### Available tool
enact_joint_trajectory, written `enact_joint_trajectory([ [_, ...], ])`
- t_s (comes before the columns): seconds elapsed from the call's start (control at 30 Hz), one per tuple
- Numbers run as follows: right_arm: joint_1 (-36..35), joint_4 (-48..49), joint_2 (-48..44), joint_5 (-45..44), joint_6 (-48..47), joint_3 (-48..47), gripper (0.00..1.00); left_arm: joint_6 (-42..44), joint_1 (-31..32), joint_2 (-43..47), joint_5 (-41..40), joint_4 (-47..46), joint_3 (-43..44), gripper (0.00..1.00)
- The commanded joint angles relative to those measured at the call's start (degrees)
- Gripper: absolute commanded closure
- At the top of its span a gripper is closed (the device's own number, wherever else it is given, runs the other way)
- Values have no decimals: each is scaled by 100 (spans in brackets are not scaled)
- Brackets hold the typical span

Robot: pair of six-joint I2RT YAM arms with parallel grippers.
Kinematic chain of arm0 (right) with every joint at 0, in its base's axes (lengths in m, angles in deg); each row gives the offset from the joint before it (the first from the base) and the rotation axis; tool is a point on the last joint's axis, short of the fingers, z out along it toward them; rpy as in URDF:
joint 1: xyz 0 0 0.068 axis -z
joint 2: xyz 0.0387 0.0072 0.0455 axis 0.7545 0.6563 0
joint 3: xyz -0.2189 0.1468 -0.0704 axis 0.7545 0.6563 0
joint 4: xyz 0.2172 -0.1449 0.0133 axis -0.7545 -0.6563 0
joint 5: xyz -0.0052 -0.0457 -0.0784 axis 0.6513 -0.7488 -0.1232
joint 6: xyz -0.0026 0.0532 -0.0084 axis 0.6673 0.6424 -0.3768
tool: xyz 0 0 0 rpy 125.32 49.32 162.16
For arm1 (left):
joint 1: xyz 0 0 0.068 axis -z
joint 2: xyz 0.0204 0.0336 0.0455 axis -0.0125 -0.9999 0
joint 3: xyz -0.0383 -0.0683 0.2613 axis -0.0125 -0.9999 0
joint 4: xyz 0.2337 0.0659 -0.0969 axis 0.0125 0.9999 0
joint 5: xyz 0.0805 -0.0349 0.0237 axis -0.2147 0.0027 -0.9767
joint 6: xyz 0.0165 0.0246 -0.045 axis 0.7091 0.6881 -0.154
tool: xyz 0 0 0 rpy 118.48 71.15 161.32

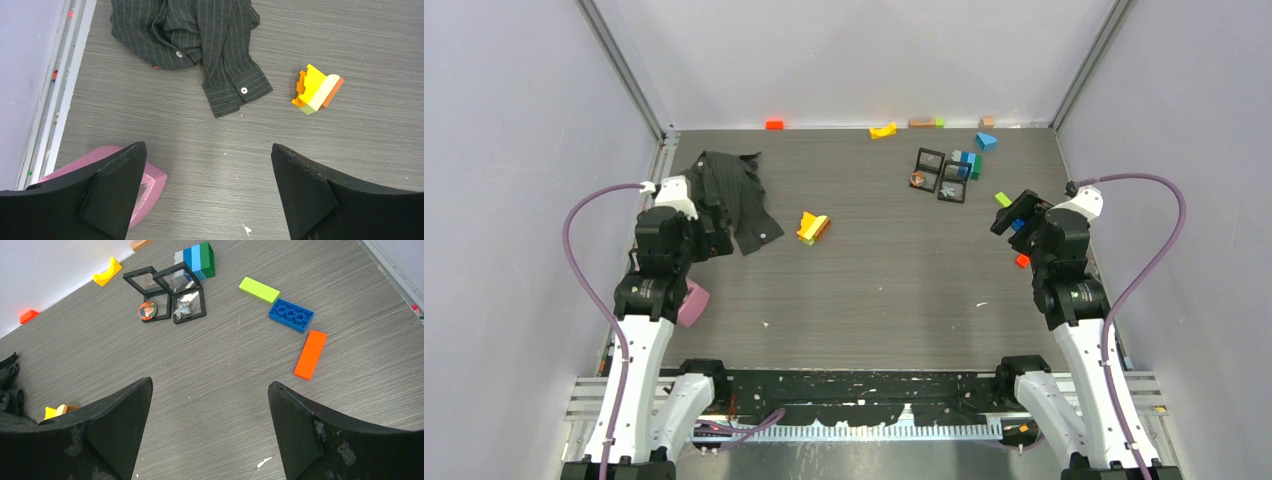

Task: Pin the brooch onto the clothing

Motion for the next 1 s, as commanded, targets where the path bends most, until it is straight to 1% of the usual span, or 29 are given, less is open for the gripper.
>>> enact_joint_trajectory([
  [0.0,2,159,33,-66,59,-251,8,-96,-29,32,-313,-180,196,0],
  [0.37,4,182,42,179,73,-253,7,80,-29,215,-316,-299,-26,0],
  [0.47,0,256,41,332,105,-224,7,177,-21,-9,63,-283,37,0],
  [0.63,3,308,21,620,131,-172,7,29,10,-781,757,-287,396,1],
  [0.73,4,323,-29,675,138,-135,7,-55,177,-1399,857,-39,867,2],
  [0.8,1,287,-70,715,146,-154,7,-173,233,-1776,1151,66,1185,2],
  [0.87,0,264,-139,753,156,-168,7,-339,235,-2133,1395,-51,1458,2],
  [0.9,0,264,-191,754,184,-146,7,-358,235,-2296,1392,-136,1545,1],
  [0.97,2,297,-243,775,261,-111,7,-342,238,-2675,1098,-291,1686,0],
])
